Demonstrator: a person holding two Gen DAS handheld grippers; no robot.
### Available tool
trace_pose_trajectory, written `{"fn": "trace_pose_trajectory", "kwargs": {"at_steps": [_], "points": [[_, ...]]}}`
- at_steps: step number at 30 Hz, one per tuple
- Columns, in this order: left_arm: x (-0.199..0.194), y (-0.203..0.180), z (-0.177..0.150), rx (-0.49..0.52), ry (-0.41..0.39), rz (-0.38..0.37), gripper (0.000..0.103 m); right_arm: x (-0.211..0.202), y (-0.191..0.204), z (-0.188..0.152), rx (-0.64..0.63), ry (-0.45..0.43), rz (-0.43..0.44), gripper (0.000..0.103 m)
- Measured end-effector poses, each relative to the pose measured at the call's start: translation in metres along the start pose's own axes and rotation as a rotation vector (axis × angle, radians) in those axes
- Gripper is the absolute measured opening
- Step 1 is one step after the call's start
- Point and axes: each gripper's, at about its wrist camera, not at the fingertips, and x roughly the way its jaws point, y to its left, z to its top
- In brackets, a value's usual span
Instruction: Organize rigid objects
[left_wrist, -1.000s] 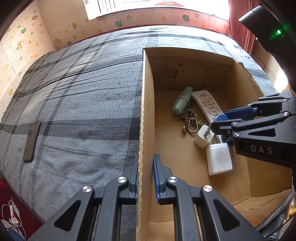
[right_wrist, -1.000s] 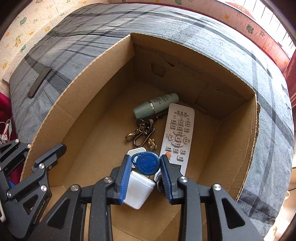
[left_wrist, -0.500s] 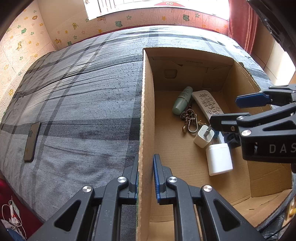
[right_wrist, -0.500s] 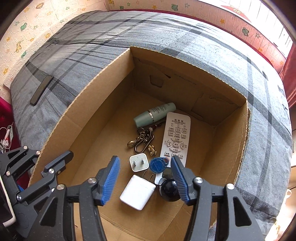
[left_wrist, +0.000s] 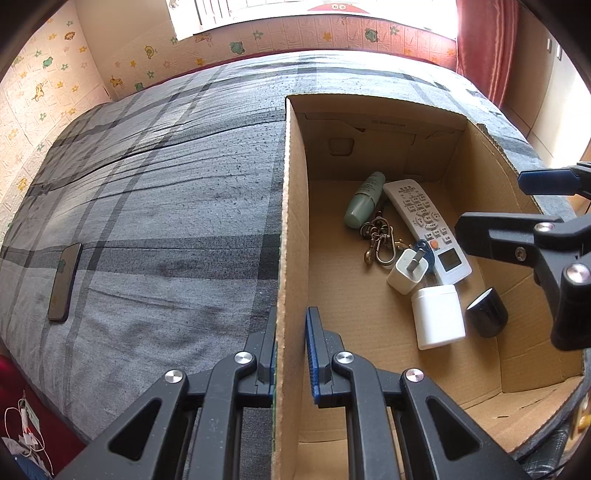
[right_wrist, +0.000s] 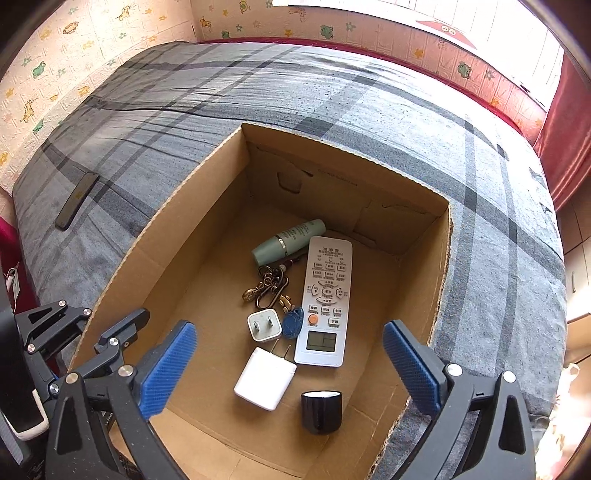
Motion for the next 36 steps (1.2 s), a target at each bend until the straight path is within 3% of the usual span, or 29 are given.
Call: {"fn": "trace_pose_trajectory", "kwargs": {"at_steps": [12,13,16,22,24,25,27,28,36], "points": [[-0.001,-0.005,0.002,0.02,0.01,0.041,0.018,-0.03,-0.022,-0.02,0.091,-0.034,-0.048,0.103],[-0.004,-0.005,0.003,0.021,-0.002,0.051,0.025,-0.031,-0.023,-0.022,0.099,-0.035,-0.05,0.103],[-0.015,-0.005,0.007,0.018,-0.031,0.065,0.059,-0.034,-0.028,-0.03,0.119,-0.037,-0.047,0.103],[-0.036,-0.007,0.01,0.011,-0.06,0.062,0.07,-0.048,-0.033,-0.042,0.155,-0.06,-0.047,0.103],[-0.042,-0.008,0.009,0.009,-0.067,0.056,0.08,-0.054,-0.035,-0.046,0.169,-0.071,-0.051,0.103],[-0.046,-0.009,0.008,0.003,-0.073,0.051,0.092,-0.058,-0.036,-0.047,0.176,-0.078,-0.052,0.103],[-0.052,-0.011,0.008,-0.009,-0.082,0.031,0.096,-0.065,-0.038,-0.051,0.191,-0.09,-0.061,0.103],[-0.055,-0.012,0.008,-0.015,-0.078,0.023,0.103,-0.069,-0.039,-0.052,0.199,-0.098,-0.064,0.103],[-0.092,-0.029,0.004,0.021,-0.119,0.076,0.103,-0.097,-0.046,-0.069,0.264,-0.132,-0.079,0.103]]}}
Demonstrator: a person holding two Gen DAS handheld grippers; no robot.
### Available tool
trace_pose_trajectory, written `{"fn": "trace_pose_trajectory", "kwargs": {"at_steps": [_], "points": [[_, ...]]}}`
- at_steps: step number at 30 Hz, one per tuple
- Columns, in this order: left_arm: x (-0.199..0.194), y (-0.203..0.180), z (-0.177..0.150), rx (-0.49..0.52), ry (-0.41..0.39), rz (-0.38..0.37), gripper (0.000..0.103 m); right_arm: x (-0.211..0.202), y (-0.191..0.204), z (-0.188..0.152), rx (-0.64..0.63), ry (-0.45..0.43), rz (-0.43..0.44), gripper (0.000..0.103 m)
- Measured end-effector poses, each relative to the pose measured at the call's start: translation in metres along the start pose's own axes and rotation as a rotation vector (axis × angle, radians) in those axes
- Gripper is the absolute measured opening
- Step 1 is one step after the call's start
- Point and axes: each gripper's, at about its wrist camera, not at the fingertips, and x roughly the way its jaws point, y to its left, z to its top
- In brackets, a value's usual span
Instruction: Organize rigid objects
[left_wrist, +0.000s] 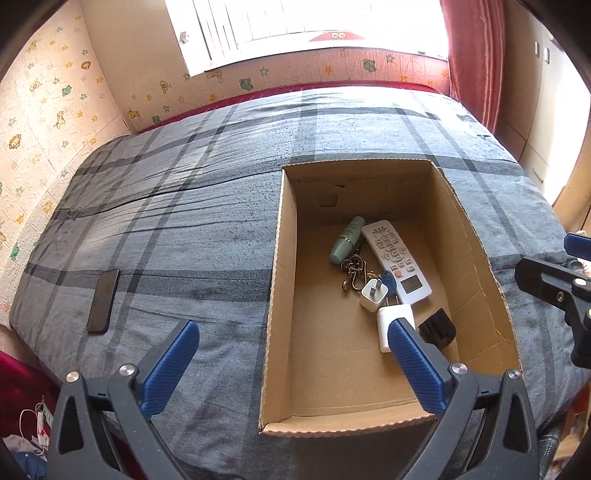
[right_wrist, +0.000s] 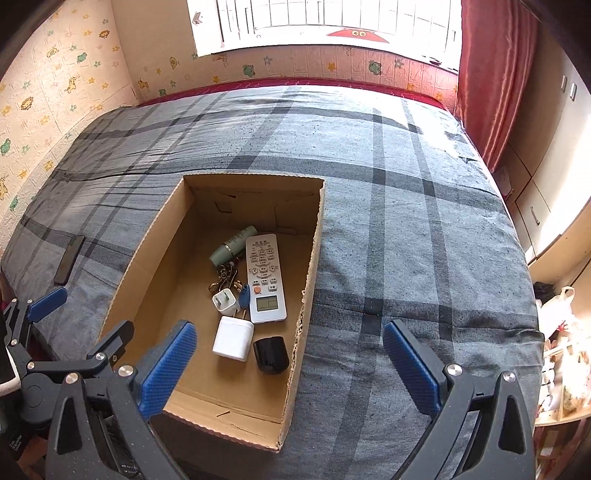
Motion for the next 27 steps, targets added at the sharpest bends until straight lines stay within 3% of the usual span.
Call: {"fn": "trace_pose_trajectory", "kwargs": {"at_steps": [13,27], "points": [[-0.051,-0.012,-0.004,-0.03,-0.043,-0.042,0.103,-0.041,-0.007,-0.018,0.03,-0.039,-0.029,0.103],[-0.069,-0.027,-0.017,-0.037,-0.047,-0.084,0.103,-0.063,-0.004,-0.034,0.021,-0.066,-0.035,0.103]]}}
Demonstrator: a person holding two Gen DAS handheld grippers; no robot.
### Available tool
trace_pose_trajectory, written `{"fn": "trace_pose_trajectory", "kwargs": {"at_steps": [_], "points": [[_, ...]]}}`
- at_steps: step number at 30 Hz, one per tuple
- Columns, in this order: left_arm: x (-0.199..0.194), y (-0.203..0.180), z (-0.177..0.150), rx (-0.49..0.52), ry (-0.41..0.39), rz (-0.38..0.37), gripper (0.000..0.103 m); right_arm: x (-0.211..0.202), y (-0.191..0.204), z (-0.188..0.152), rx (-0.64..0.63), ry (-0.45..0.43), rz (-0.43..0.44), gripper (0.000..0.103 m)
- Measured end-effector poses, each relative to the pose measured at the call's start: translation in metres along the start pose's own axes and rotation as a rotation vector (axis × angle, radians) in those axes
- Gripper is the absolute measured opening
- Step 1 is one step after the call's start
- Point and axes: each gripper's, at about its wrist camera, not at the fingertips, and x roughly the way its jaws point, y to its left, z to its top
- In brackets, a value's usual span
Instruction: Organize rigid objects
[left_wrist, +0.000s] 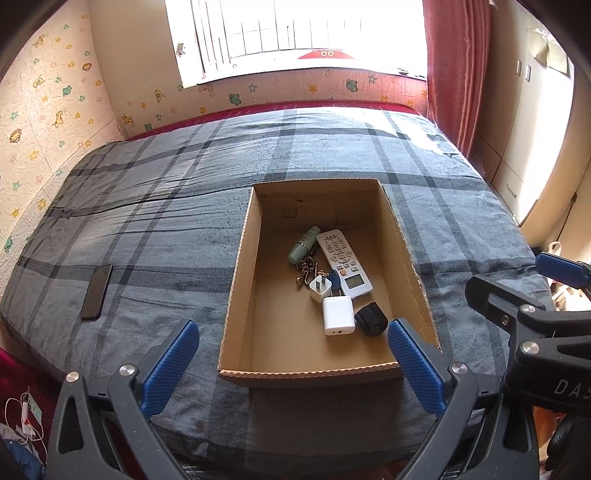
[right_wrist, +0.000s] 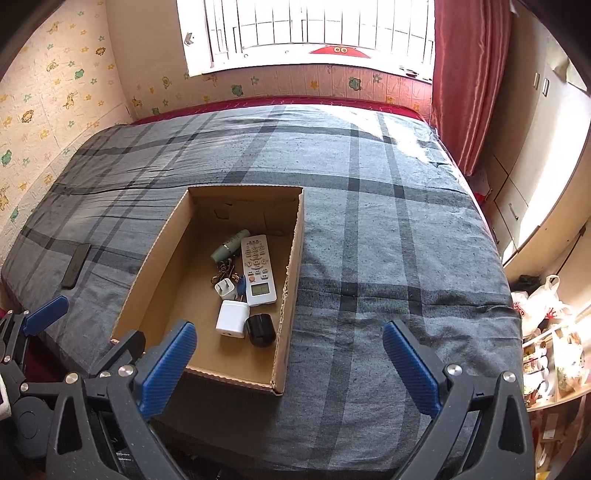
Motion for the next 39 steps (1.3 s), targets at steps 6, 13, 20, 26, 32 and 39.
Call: {"fn": "trace_pose_trajectory", "kwargs": {"at_steps": [6,13,20,26,32,39], "points": [[-0.004,-0.001,-0.0003,-0.003,-0.01,-0.004,0.103,-0.0017,-0.0024,-0.0005,0.006,-0.006,-0.005,0.103],[-0.0049,-0.0036,-0.0003,0.005,-0.01,-0.011,0.103,-0.0018,-0.0024,-0.0012,0.004,-0.004,-0.008,0.103],[-0.0055,-0.0046,0.0002,0.005,-0.013,-0.012,0.103,-0.0028,-0.0045,-0.0011,0.0,-0.009,-0.008,0.103],[-0.005,-0.0046,0.0008,0.004,-0.014,-0.013,0.103,-0.0027,-0.0054,-0.0008,-0.002,-0.009,-0.007,0.103],[-0.0054,-0.0051,0.0009,0.005,-0.017,-0.012,0.103,-0.0028,-0.0049,-0.0007,-0.001,-0.01,-0.007,0.103],[-0.0054,-0.006,0.0009,0.006,-0.017,-0.012,0.103,-0.0027,-0.0055,-0.0004,-0.001,-0.01,-0.007,0.103]]}}
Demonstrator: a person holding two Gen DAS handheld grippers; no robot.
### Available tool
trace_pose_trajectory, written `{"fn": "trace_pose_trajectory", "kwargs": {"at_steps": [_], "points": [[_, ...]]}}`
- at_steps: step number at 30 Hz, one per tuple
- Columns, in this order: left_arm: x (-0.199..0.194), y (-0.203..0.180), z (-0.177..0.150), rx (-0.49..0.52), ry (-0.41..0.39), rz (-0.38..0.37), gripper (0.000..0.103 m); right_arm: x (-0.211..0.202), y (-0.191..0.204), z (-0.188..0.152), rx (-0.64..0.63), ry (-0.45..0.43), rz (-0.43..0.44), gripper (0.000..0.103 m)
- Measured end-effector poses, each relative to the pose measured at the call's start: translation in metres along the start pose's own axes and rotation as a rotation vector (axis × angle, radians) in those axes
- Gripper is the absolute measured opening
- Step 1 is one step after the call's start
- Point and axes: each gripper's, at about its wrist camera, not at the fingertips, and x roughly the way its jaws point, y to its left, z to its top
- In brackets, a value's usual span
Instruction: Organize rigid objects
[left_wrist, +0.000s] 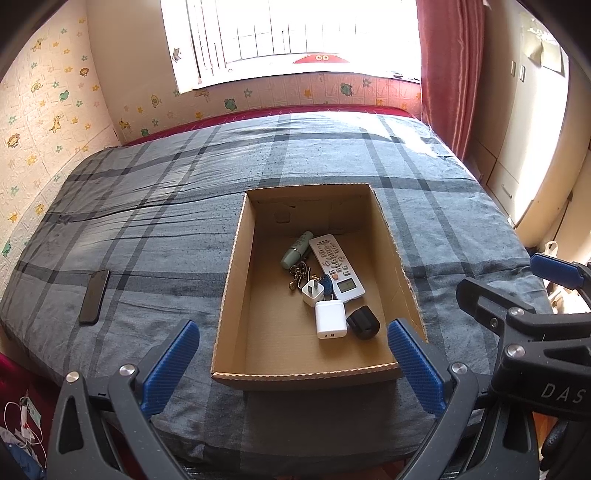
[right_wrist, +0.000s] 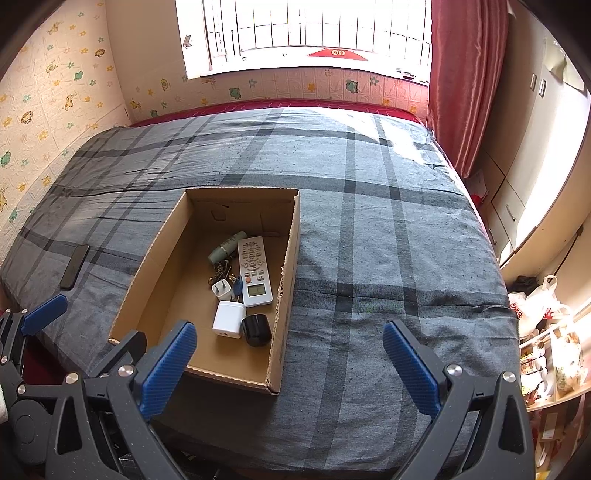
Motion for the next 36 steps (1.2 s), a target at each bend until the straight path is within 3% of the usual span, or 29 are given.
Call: {"fn": "trace_pose_trajectory", "kwargs": {"at_steps": [36], "points": [[-0.0003,-0.0058,0.0069,0.019,-0.011,0.015,0.103,-0.0019,-0.0014,0.0033,-0.006,-0.015,0.013,0.103]]}}
